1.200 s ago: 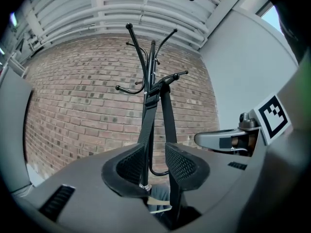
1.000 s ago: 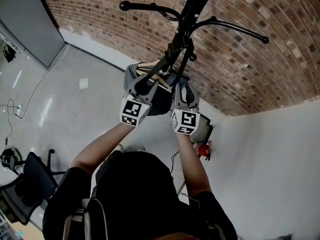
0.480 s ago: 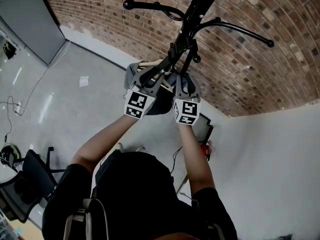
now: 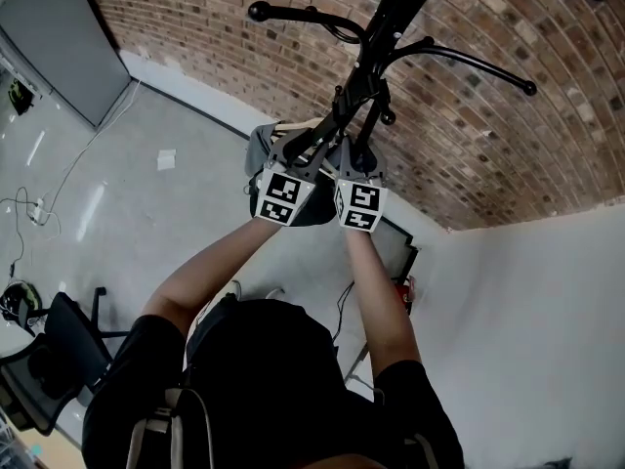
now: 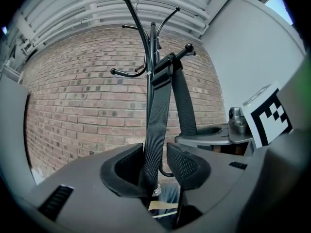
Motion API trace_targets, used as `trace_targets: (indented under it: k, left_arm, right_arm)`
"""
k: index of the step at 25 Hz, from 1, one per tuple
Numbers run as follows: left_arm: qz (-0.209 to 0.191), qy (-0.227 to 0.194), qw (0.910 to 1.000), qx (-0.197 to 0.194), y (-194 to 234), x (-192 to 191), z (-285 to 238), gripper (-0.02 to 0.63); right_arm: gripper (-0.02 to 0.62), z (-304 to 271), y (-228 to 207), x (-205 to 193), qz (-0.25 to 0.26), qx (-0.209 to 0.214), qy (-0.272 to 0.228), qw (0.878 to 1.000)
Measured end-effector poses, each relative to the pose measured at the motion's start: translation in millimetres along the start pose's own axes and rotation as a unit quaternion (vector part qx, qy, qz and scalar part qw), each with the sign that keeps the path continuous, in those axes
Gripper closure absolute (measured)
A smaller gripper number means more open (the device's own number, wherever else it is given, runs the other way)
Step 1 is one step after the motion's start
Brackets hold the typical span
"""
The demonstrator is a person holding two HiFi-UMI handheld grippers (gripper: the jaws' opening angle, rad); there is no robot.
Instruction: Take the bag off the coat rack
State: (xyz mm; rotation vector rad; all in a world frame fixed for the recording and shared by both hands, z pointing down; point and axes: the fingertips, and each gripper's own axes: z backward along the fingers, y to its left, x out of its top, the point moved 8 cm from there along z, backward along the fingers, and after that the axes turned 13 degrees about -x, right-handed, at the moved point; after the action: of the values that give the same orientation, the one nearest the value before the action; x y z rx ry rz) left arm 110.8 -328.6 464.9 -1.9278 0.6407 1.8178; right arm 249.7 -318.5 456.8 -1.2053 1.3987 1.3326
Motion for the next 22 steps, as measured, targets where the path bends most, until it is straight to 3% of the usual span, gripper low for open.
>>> trace_targets:
  k: [5, 9, 11, 13, 22]
  left_arm:
    - [-0.001, 0.006, 0.9999, 0.008, 2, -3, -7, 0.462]
    - [0.003, 0.012, 0.9996, 0.024, 3, -3, -11, 0.468]
    - [0.011, 0.014, 0.9995, 0.026, 2, -2, -11, 0.545]
    - [0.012, 0.014, 0.9995, 0.026, 1, -1, -9, 0.578]
    - [0.01, 0.008, 0.9998, 0.017, 0, 14, 1, 0.583]
  right_arm:
    - [0.5, -5, -3, -4, -0.014, -0.01, 0.013, 1.0]
    - [0.563, -8, -8, -4, -0.013, -0.014, 0.013, 1.0]
    - [0.571, -8, -9, -2, -0.012, -0.013, 0.011, 1.0]
    - [0.574, -6, -9, -1, -0.011, -0.013, 0.01, 1.0]
    - [0.575, 4, -14, 2, -0.034, -0.007, 0.007, 0.999]
